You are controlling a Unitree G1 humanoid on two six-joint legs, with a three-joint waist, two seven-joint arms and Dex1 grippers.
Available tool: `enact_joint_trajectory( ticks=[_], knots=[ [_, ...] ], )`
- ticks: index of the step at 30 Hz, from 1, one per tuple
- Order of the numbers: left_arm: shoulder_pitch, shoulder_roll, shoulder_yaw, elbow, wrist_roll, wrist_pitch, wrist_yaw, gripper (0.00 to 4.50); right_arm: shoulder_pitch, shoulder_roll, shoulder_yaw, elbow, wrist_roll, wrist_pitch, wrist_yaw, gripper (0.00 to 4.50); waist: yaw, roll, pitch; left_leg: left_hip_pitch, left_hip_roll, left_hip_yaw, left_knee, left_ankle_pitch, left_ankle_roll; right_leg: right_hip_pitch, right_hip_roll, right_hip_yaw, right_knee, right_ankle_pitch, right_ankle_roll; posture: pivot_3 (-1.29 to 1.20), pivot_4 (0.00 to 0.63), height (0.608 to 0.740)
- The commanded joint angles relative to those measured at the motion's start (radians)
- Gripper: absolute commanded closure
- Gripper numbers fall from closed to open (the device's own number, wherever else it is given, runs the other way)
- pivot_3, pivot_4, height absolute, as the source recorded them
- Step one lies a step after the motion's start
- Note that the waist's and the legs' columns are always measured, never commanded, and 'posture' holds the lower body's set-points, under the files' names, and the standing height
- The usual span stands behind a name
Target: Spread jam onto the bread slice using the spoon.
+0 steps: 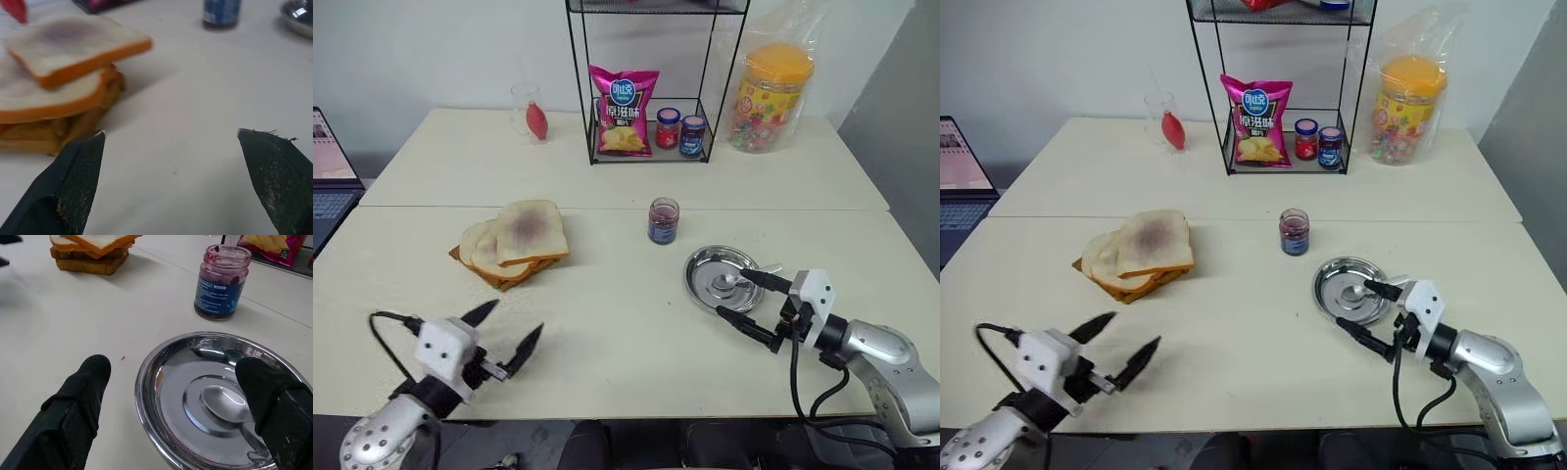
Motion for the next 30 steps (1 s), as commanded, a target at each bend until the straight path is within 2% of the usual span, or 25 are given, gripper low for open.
enact_joint_trajectory(
  ticks=[1,4,9,17,24,30],
  knots=[
    [0.018,0.052,0.098,0.006,-0.116,0.061,-0.041,0.0,-0.022,-0.001,-0.009,-0.009,0.005,-0.013,0.007,0.06,-0.001,0.0,0.0,0.0,0.0,0.0,0.0,0.0,0.0,0.0,0.0,0.0,0.0,0.0,0.0,0.0,0.15,0.74],
    [-0.008,0.14,0.17,0.053,-0.138,0.088,-0.075,0.0,-0.04,-0.002,-0.002,-0.006,0.009,-0.012,0.013,0.06,-0.003,0.0,0.0,0.0,0.0,0.0,0.0,0.0,0.0,0.0,0.0,0.0,0.0,0.0,0.0,0.0,0.15,0.74],
    [-0.161,0.184,0.238,0.07,-0.233,0.202,0.04,0.0,-0.087,-0.002,0.003,-0.031,0.027,0.007,0.015,0.06,0.002,0.0,0.0,0.0,0.0,-0.001,0.001,0.0,0.0,0.0,0.0,-0.002,0.001,0.0,0.0,0.0,0.15,0.74],
    [-0.345,0.145,0.142,0.001,-0.404,0.483,0.281,0.0,-0.224,-0.026,0.029,-0.147,0.099,0.176,-0.016,0.06,0.001,0.0,0.0,-0.001,0.0,-0.002,0.001,0.0,0.0,0.0,0.0,-0.001,0.0,0.002,-0.002,0.0,0.15,0.74],
    [-0.499,0.085,0.113,0.08,-0.423,0.636,0.519,0.0,-0.273,-0.018,0.041,-0.15,0.107,0.229,-0.027,0.06,0.003,0.0,0.0,-0.002,-0.001,-0.007,0.001,0.0,0.0,0.0,0.0,-0.004,0.001,0.003,-0.003,0.0,0.15,0.74],
    [-0.549,0.095,0.089,0.108,-0.446,0.732,0.554,0.0,-0.261,-0.016,0.046,-0.137,0.093,0.215,-0.012,0.06,0.006,0.0,0.0,-0.002,-0.001,-0.008,0.001,0.0,0.0,0.0,0.0,-0.005,0.0,0.004,-0.004,0.0,0.15,0.74]
  ],
)
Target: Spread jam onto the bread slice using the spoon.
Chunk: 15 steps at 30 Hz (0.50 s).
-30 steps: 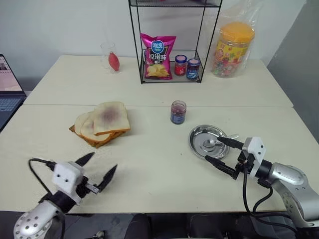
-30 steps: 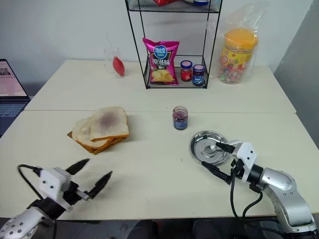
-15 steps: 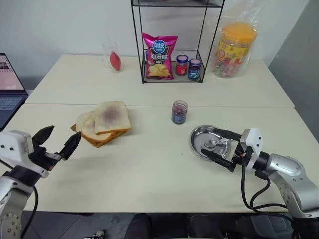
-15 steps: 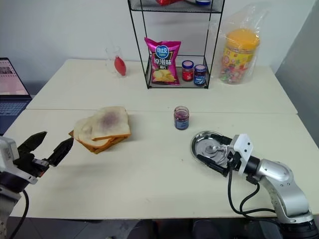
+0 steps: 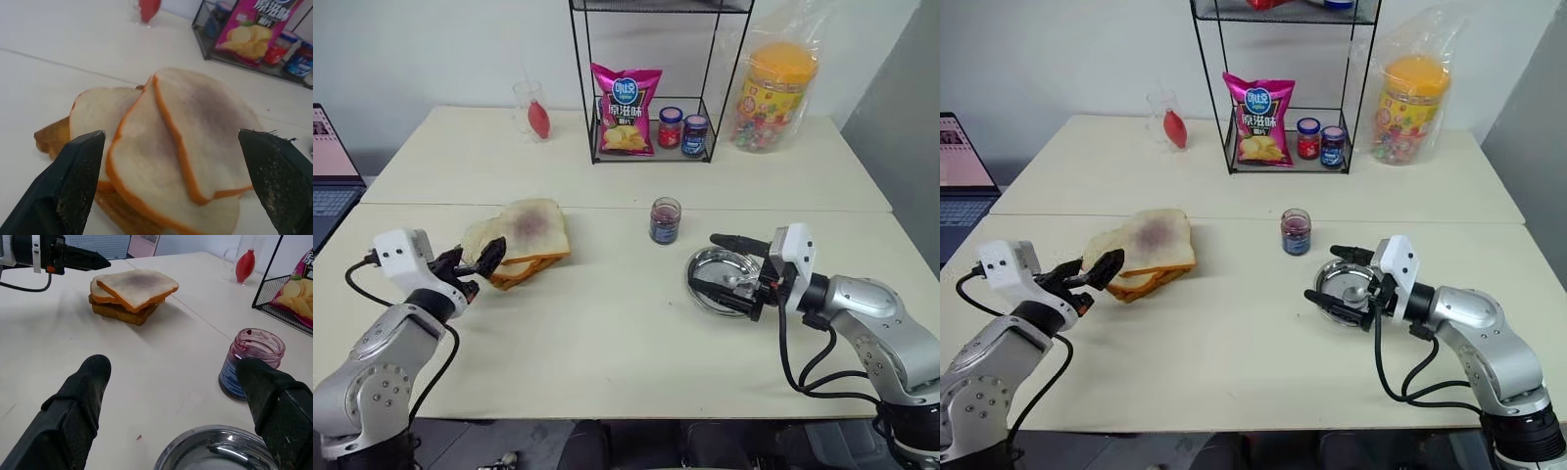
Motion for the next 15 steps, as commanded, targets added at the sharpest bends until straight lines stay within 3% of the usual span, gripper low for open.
enact_joint_trajectory(
  ticks=[1,8,15],
  knots=[
    [-0.036,0.019,-0.01,-0.017,-0.026,0.05,0.003,0.0,0.003,0.0,-0.005,-0.014,0.003,-0.02,0.008,0.06,0.002,0.0,0.0,0.0,0.0,0.0,0.0,0.0,0.0,0.0,0.0,0.0,0.0,0.0,0.0,0.0,0.15,0.74],
    [-0.019,0.067,-0.032,-0.049,0.127,-0.085,-0.06,0.0,0.046,-0.008,-0.007,-0.023,0.006,-0.033,0.032,0.06,0.005,0.0,0.0,0.0,0.0,0.001,0.0,0.0,0.0,0.0,0.0,-0.002,0.0,0.0,0.0,0.0,0.15,0.74],
    [-0.018,0.028,-0.084,-0.046,0.233,-0.155,-0.061,0.0,0.045,-0.002,0.0,-0.022,0.004,-0.031,0.034,0.06,0.01,0.0,0.0,0.0,0.0,0.001,0.0,0.0,0.0,0.0,0.0,-0.001,0.0,0.0,-0.001,0.0,0.15,0.74]
  ],
)
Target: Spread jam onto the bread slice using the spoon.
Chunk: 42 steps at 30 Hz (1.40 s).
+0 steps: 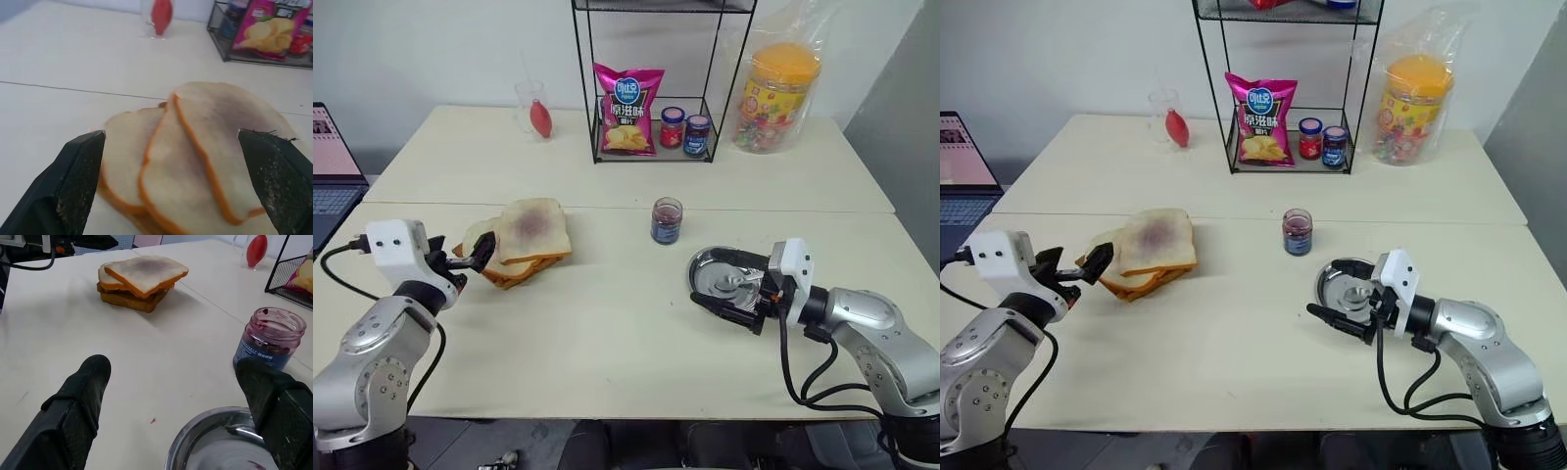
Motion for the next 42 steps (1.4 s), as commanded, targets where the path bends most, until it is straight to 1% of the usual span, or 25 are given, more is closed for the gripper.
enact_joint_trajectory(
  ticks=[1,6,10,16,26,30,32,35,38,42],
  knots=[
    [-0.038,-0.014,-0.045,-0.029,0.008,0.0,-0.013,0.0,-0.027,0.003,-0.004,-0.023,0.013,-0.012,0.004,0.06,0.002,0.0,0.0,0.0,0.0,0.0,0.0,0.0,0.0,0.0,0.0,0.0,0.0,0.0,0.0,0.0,0.15,0.74],
    [-0.109,-0.031,-0.049,-0.017,-0.052,0.069,-0.011,0.0,-0.066,0.004,-0.001,-0.029,0.028,0.012,-0.001,0.06,0.003,0.0,0.0,0.0,0.0,0.0,0.001,0.0,0.0,0.0,0.0,-0.001,0.0,-0.001,0.002,0.0,0.15,0.74],
    [-0.144,-0.053,-0.043,0.003,-0.13,0.176,0.009,0.0,-0.083,-0.008,0.003,-0.038,0.059,0.068,0.003,0.06,0.002,0.0,0.0,0.0,0.0,0.0,0.0,0.0,0.0,0.0,0.0,-0.001,0.0,0.0,0.001,0.0,0.15,0.74],
    [-0.187,-0.088,-0.006,0.042,-0.169,0.273,0.09,0.0,-0.092,-0.016,-0.001,-0.054,0.074,0.097,-0.002,0.06,0.002,0.0,0.0,-0.001,0.0,-0.002,0.0,0.0,0.0,0.0,0.0,-0.002,0.0,0.0,0.0,0.0,0.15,0.74],
    [-0.223,-0.082,0.001,0.058,-0.223,0.381,0.107,0.0,-0.095,-0.018,0.0,-0.062,0.082,0.107,-0.003,0.06,0.002,0.0,0.0,-0.001,-0.001,-0.002,0.0,0.0,0.0,0.0,0.0,-0.002,0.001,0.0,0.0,0.0,0.15,0.74],
    [-0.23,-0.051,-0.019,0.036,-0.19,0.365,0.088,0.57,-0.092,-0.021,-0.002,-0.058,0.084,0.105,-0.001,0.0,0.002,0.0,0.0,-0.001,-0.001,-0.002,0.0,0.0,0.0,0.0,0.0,-0.002,0.001,0.0,0.0,0.0,0.15,0.74],
    [-0.225,-0.037,-0.03,0.023,-0.175,0.357,0.082,1.1,-0.089,-0.023,-0.003,-0.058,0.085,0.105,-0.002,0.0,0.002,0.0,0.0,-0.001,-0.001,-0.002,0.0,0.0,0.0,0.0,0.0,-0.002,0.0,0.0,0.0,0.0,0.15,0.74],
    [-0.223,-0.031,-0.035,0.007,-0.174,0.363,0.08,1.64,-0.087,-0.026,-0.003,-0.059,0.088,0.106,-0.002,0.0,0.002,0.0,0.0,-0.001,-0.001,-0.002,0.0,0.0,0.0,0.0,0.0,-0.002,0.0,0.0,0.0,0.0,0.15,0.74],
    [-0.225,-0.034,-0.03,0.006,-0.179,0.376,0.081,2.32,-0.089,-0.029,-0.002,-0.057,0.09,0.106,-0.002,0.0,0.002,0.0,0.0,-0.001,-0.001,-0.002,0.0,0.0,0.0,0.0,0.0,-0.002,0.0,0.0,0.0,0.0,0.15,0.74],
    [-0.223,-0.043,-0.028,0.02,-0.182,0.403,0.089,3.01,-0.094,-0.032,0.0,-0.054,0.092,0.107,0.002,0.0,0.002,0.0,0.0,-0.001,-0.001,-0.002,0.0,0.0,0.0,0.0,0.0,-0.002,0.0,0.0,0.0,0.0,0.15,0.74]
  ],
)
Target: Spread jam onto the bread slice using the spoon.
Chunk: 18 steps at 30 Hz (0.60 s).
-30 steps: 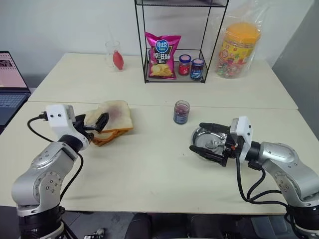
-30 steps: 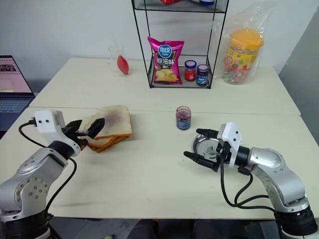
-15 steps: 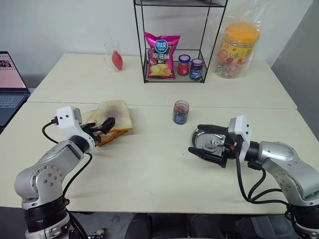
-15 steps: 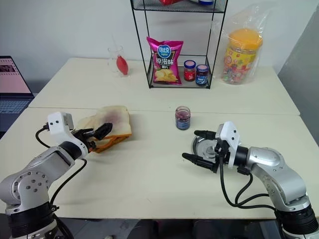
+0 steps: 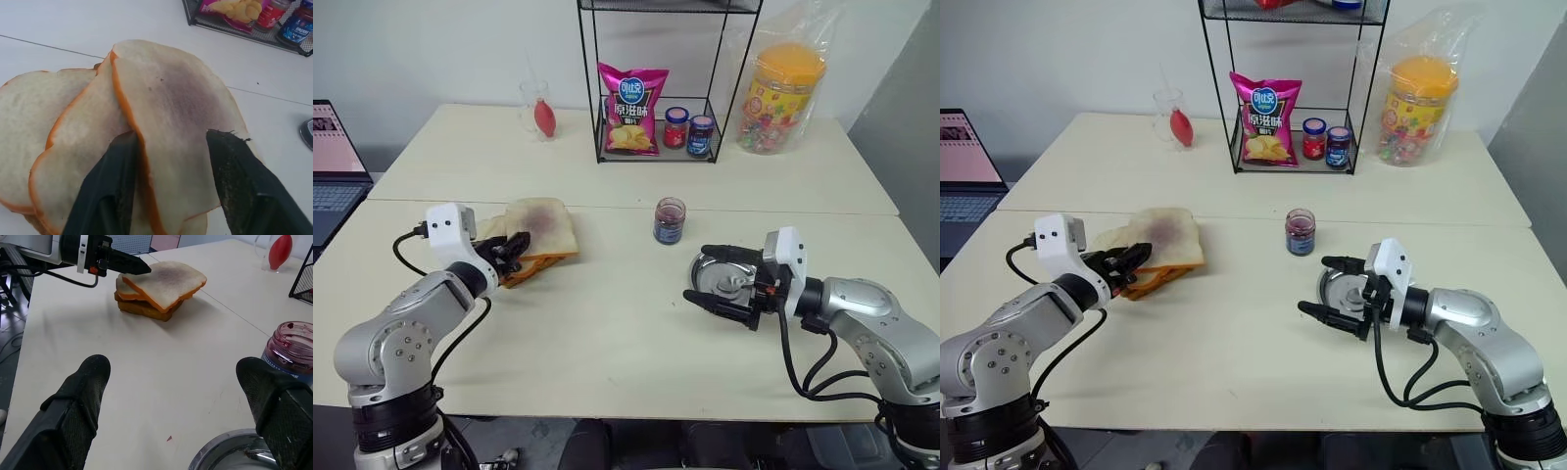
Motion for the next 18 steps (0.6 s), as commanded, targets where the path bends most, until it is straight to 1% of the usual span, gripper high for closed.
enact_joint_trajectory(
  ticks=[1,5,7,8,13,18],
  knots=[
    [-0.004,-0.001,0.008,-0.015,-0.006,0.021,0.004,3.2,-0.016,-0.012,-0.016,-0.031,0.015,-0.002,0.008,0.0,0.0,0.0,0.0,0.0,0.0,0.0,0.0,0.0,0.0,0.0,0.0,0.0,0.0,0.0,0.0,0.0,0.15,0.74],
    [-0.001,-0.005,0.017,0.004,0.002,0.027,0.002,4.06,-0.021,-0.01,-0.012,-0.031,0.015,0.0,0.004,0.0,0.0,0.0,0.0,0.0,0.0,0.0,0.0,0.0,0.0,0.0,0.0,0.0,0.0,0.0,0.0,0.0,0.15,0.74],
    [-0.002,-0.008,0.018,0.004,0.001,0.027,0.001,4.41,-0.021,-0.01,-0.013,-0.031,0.015,0.001,0.003,0.0,0.0,0.0,0.0,0.0,0.0,0.0,0.0,0.0,0.0,0.0,0.0,0.0,0.0,0.0,0.0,0.0,0.15,0.74],
    [-0.002,-0.007,0.018,0.003,0.002,0.025,0.0,4.47,-0.021,-0.01,-0.013,-0.031,0.015,0.001,0.003,0.0,0.0,0.0,0.0,0.0,0.0,0.0,0.0,0.0,0.0,0.0,0.0,0.0,0.0,0.0,0.0,0.0,0.15,0.74],
    [-0.001,0.001,0.026,-0.011,-0.015,0.007,-0.034,4.47,-0.027,-0.008,-0.01,-0.031,0.014,0.003,-0.001,0.0,0.0,0.0,0.0,0.0,0.0,0.0,0.0,0.0,0.0,0.0,0.0,0.0,0.0,0.0,0.0,0.0,0.15,0.74],
    [0.029,-0.001,0.063,-0.071,-0.117,0.002,-0.129,4.47,-0.03,-0.012,-0.012,-0.028,0.011,0.002,0.001,0.0,0.0,0.0,0.0,0.0,0.0,0.0,0.0,0.0,0.0,0.0,0.0,0.0,0.0,0.0,0.0,0.0,0.15,0.74]
  ],
)
